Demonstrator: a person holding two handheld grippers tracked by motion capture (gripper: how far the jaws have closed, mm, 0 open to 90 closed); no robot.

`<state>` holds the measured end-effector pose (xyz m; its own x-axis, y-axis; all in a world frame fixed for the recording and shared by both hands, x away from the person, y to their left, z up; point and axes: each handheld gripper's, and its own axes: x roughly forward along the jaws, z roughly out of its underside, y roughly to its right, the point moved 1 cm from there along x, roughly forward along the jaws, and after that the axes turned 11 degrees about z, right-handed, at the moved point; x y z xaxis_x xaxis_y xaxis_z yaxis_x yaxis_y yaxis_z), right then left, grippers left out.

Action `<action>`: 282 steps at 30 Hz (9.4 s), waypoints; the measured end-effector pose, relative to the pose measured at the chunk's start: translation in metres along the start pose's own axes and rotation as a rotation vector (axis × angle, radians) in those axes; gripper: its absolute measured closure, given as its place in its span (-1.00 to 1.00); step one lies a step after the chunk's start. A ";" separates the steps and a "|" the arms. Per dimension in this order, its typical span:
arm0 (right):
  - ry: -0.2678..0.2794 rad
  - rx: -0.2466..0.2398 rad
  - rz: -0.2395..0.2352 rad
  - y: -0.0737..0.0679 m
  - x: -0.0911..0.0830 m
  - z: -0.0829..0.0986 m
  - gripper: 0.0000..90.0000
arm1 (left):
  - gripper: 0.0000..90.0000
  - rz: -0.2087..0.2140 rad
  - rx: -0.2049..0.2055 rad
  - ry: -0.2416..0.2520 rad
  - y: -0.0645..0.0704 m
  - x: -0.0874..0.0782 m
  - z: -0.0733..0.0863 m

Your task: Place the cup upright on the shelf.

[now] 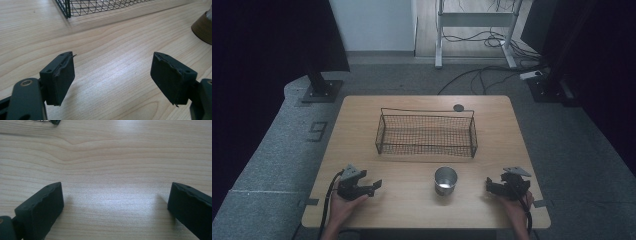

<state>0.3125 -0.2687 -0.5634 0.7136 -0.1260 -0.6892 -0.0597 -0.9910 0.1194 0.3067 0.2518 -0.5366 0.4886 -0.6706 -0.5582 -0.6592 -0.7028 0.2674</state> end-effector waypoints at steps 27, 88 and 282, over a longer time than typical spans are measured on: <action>0.011 0.020 0.023 0.001 -0.010 0.009 -0.89 | -0.51 0.098 0.055 0.028 0.036 0.005 -0.044; 0.024 0.009 0.011 -0.001 -0.014 0.012 -0.80 | -0.72 0.259 0.157 -0.048 0.102 0.081 -0.090; 0.028 0.012 0.012 0.000 -0.013 0.011 -0.76 | -0.68 0.194 0.205 0.024 0.070 0.077 -0.182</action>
<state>0.2957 -0.2674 -0.5624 0.7322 -0.1371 -0.6672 -0.0769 -0.9899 0.1190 0.4021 0.1083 -0.4181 0.3535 -0.7954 -0.4924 -0.8425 -0.4994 0.2020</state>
